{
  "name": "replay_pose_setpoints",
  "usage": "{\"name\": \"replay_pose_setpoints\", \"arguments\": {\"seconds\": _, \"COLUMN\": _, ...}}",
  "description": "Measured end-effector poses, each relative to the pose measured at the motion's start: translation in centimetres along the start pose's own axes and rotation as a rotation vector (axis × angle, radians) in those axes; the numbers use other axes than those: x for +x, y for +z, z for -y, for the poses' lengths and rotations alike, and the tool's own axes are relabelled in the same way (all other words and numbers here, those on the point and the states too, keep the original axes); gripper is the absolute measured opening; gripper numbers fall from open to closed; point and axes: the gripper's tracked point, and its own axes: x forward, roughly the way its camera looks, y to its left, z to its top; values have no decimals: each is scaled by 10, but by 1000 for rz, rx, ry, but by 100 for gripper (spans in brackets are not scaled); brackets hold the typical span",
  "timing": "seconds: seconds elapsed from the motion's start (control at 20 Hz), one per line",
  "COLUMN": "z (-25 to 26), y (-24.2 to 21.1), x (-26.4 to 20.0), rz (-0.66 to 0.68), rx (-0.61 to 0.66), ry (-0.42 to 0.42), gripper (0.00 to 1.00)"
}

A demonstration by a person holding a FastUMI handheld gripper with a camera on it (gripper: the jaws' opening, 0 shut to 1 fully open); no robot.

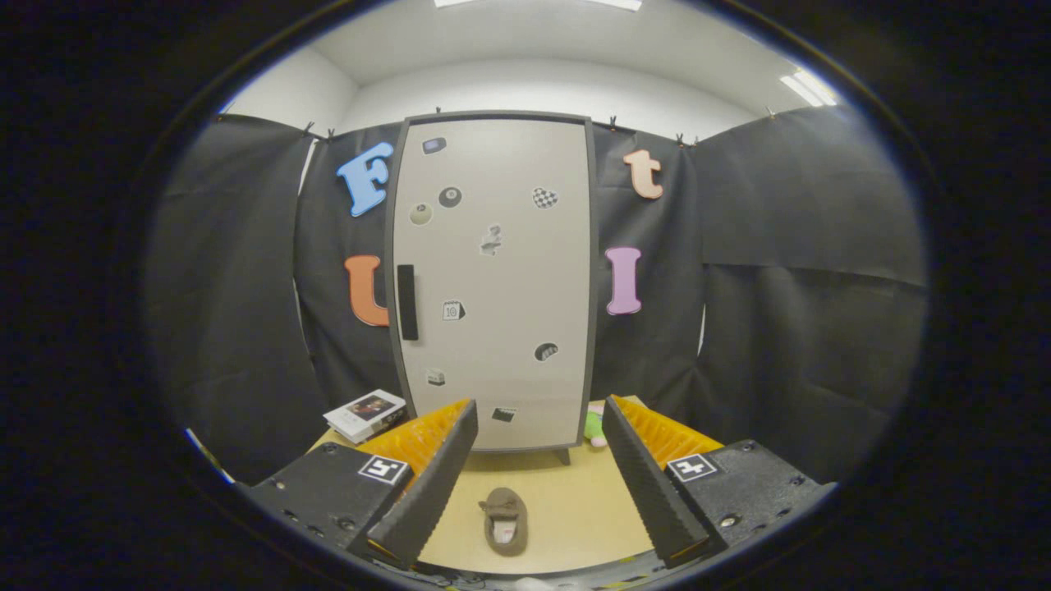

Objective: Open the shoe cabinet door, grab the shoes and put them into the shoe cabinet, then close the shoe cabinet door.

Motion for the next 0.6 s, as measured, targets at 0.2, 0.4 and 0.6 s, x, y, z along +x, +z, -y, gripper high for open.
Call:
{"name": "replay_pose_setpoints", "arguments": {"seconds": 0.2, "z": -36, "y": 9, "x": 45, "rz": 8, "rx": -5, "ry": 58, "gripper": 100}}
{"name": "replay_pose_setpoints", "arguments": {"seconds": 0.4, "z": -82, "y": 17, "x": 99, "rz": 14, "rx": 5, "ry": 142, "gripper": 99}}
{"name": "replay_pose_setpoints", "arguments": {"seconds": 0.6, "z": -131, "y": 23, "x": 151, "rz": 3, "rx": 12, "ry": 225, "gripper": 99}}
